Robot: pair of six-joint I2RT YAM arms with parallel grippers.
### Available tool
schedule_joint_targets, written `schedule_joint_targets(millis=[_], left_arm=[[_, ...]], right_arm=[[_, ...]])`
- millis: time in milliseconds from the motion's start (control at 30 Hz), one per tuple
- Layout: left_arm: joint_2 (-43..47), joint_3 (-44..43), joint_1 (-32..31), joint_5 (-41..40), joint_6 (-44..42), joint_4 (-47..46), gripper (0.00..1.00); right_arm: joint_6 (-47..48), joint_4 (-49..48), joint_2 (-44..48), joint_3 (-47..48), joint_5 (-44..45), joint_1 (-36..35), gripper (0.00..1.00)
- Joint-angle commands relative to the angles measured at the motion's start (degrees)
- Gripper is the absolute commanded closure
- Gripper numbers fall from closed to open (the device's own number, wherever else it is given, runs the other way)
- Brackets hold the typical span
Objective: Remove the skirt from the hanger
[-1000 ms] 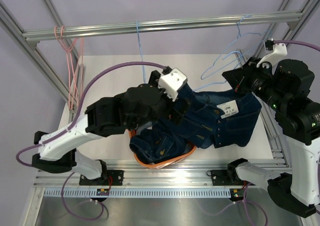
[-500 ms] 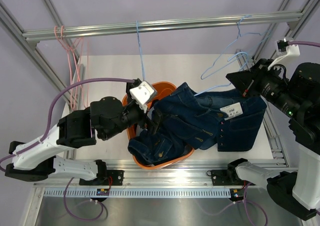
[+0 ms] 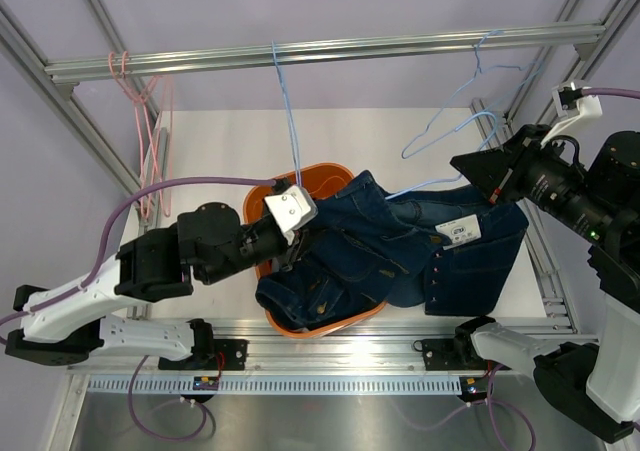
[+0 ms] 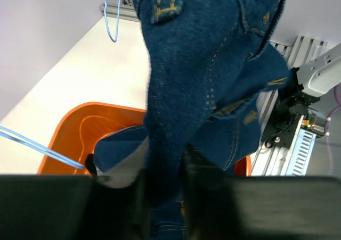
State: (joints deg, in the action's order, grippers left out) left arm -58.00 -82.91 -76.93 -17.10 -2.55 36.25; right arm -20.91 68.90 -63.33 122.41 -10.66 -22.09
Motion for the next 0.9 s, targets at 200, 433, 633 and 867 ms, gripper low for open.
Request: schedule_joint_targets(millis=[200, 433, 633, 867], left_arm=[[4.03, 1.70, -0.24, -7.67, 2.28, -1.71, 1.00], [9.47, 8.55, 0.11, -19.00, 8.08, -7.85, 1.00], [12.91, 9.44, 0.11, -30.32, 13.35, -7.87, 1.00], [16.16, 9.26, 0.11, -41.33, 16.77, -8.39, 1.00]], right_arm=[[2.97, 0.53, -0.21, 5.47, 8.45, -0.15, 1.00], [-1.94, 0.35, 0.22, 7.40, 18.37, -0.15, 1.00], [-2.13, 1.14, -1.35, 10.30, 16.73, -0.15, 1.00], [-0.89, 1.93, 1.19, 6.88, 18.56, -0.24, 1.00]])
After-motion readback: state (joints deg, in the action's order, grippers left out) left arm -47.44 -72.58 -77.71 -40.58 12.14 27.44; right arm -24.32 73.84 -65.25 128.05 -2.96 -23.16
